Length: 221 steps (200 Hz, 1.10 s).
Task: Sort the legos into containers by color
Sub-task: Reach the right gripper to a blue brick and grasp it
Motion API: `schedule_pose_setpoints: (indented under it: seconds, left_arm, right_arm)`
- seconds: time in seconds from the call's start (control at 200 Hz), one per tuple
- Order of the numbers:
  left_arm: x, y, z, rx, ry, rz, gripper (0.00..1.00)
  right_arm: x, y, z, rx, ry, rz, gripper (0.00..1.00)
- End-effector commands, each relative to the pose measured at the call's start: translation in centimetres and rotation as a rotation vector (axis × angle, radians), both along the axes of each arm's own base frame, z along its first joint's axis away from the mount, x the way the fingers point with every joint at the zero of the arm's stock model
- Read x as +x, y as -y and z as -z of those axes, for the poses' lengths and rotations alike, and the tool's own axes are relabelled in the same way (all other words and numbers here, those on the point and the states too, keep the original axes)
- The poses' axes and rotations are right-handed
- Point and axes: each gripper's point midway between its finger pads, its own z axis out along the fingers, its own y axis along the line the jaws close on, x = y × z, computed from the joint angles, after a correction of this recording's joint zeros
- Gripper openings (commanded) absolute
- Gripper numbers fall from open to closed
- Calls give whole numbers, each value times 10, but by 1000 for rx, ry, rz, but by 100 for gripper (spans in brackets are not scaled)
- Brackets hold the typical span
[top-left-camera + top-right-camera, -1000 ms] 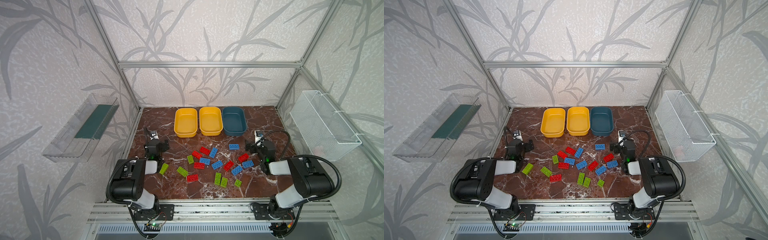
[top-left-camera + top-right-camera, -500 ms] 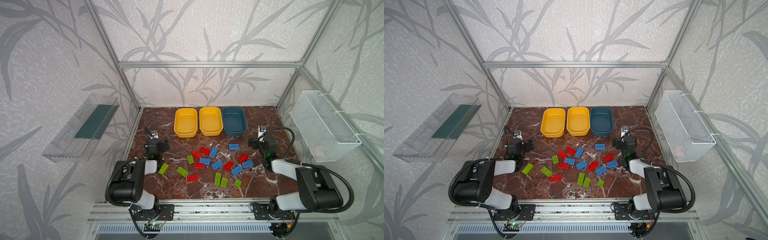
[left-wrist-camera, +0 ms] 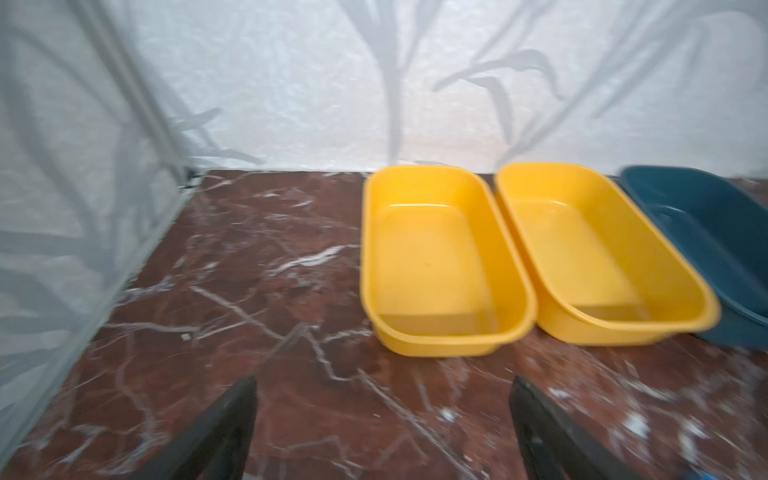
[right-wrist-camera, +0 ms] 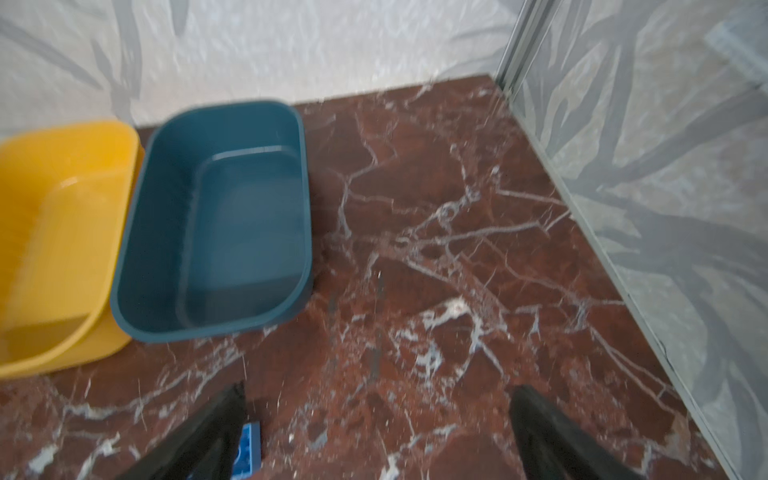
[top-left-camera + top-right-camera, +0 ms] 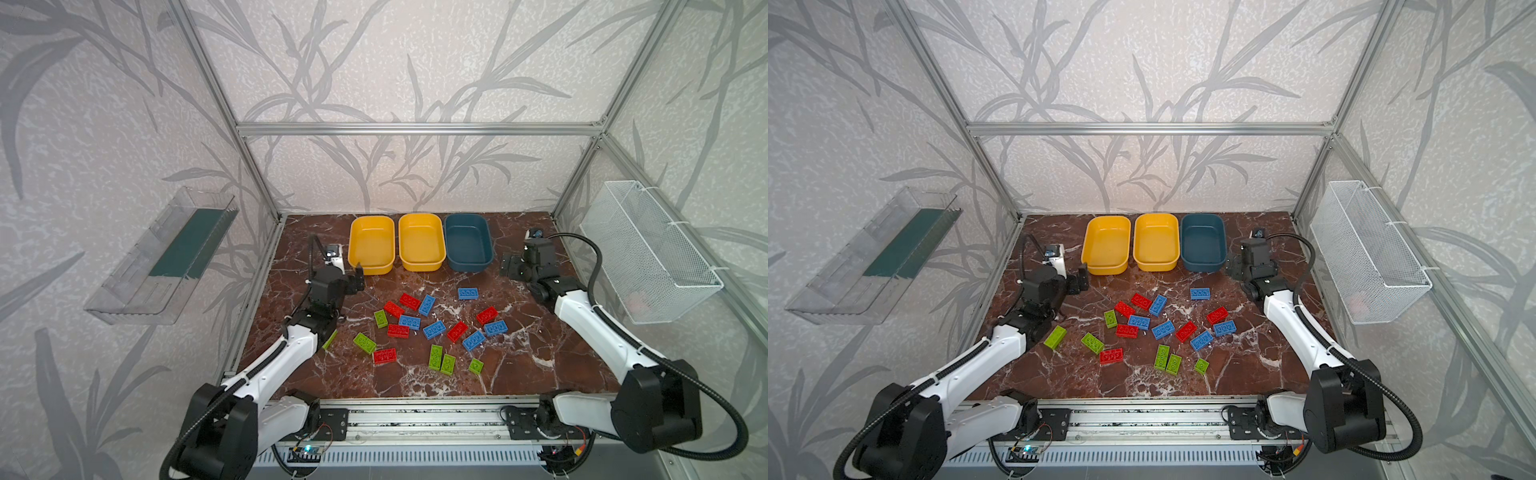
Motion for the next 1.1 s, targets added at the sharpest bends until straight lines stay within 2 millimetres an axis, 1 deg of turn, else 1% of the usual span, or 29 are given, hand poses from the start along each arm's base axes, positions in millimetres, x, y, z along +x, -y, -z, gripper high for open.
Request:
schedule_pose_setpoints:
  seconds: [0.0,0.07,0.145,0.22,0.27,0.345,0.465,0.5,0.505,0.52,0.6,0.68,0.79,1.1]
  left_arm:
    - [-18,23,5,-7,-74,78,99]
    - [-29,40,7,-70,-91,134,99]
    - [-41,56,11,-119,-99,181,99]
    - [-51,70,14,-130,-100,221,99]
    - [-57,75,17,-118,-105,235,99]
    - [-63,81,21,-100,-115,254,99]
    - [-65,84,29,-84,-128,256,99]
    - [-65,84,30,-81,-130,254,99]
    - [-65,84,30,-79,-130,254,99]
    - [-65,85,30,-78,-131,254,99]
    - [-64,85,31,-67,-133,251,99]
    - [-62,84,31,-56,-135,245,99]
    - [-61,84,33,-43,-136,242,99]
    - [-59,83,37,-17,-143,233,99]
  right_arm:
    - [-31,-25,36,-52,-223,-47,99]
    - [-33,-45,48,-49,-265,-88,100]
    - [-35,-68,62,9,-308,-135,91]
    - [-36,-84,74,69,-349,-147,89]
    - [-37,-94,81,94,-376,-165,87]
    - [-35,-104,91,89,-399,-180,85]
    - [-28,-117,106,97,-437,-201,83]
    - [-26,-121,106,106,-436,-205,82]
    - [-26,-121,110,102,-448,-204,82]
    - [-26,-121,115,100,-459,-201,82]
    - [-21,-126,122,97,-474,-201,82]
    - [-16,-127,126,91,-481,-197,81]
    - [-12,-123,130,63,-493,-166,81]
    - [-10,-117,143,11,-553,-119,80]
